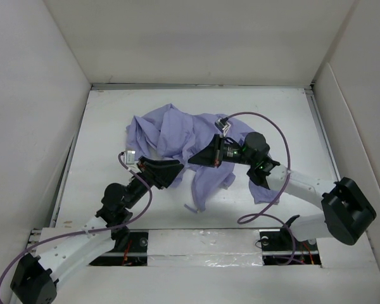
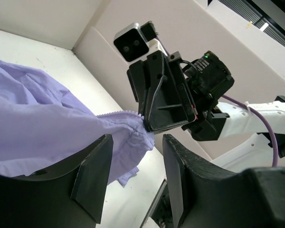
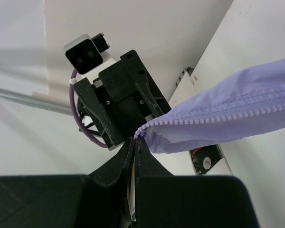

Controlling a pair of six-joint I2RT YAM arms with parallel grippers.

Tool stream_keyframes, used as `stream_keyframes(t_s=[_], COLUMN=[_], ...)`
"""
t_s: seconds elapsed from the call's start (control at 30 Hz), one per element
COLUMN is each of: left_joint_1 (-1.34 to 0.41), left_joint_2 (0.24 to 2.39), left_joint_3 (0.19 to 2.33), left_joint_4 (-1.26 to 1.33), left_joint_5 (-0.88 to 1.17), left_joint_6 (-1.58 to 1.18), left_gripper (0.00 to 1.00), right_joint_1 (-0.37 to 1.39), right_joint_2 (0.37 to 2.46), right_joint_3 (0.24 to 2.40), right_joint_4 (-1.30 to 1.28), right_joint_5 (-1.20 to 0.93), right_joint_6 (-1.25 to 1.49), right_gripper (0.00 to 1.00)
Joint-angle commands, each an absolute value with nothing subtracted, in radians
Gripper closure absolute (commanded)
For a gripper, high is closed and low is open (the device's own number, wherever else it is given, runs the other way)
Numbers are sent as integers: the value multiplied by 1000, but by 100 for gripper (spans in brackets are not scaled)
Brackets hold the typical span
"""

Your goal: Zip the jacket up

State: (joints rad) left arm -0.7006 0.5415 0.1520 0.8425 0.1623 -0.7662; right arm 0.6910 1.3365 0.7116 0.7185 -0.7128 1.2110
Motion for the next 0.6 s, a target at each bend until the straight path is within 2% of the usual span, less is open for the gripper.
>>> stream_keyframes(t_s=[0.0,0.27,0.57], left_joint_1=[-704,-704,-704], left_joint_2=[555,594,604], left_joint_3=[193,202,202], left_joint_4=[942,965,985], left_joint_5=[193,219,225], left_joint_6=[-750,-750,-755], left_gripper=[57,59,68], right_joint_1=[686,686,695], right_joint_2=[1356,1370,1416], right_joint_3=[730,735,736], right_joint_4=[859,894,956], right_joint_5=[-770,-764,-778], right_joint_6=[1281,1292,1324], right_gripper=[100,100,100])
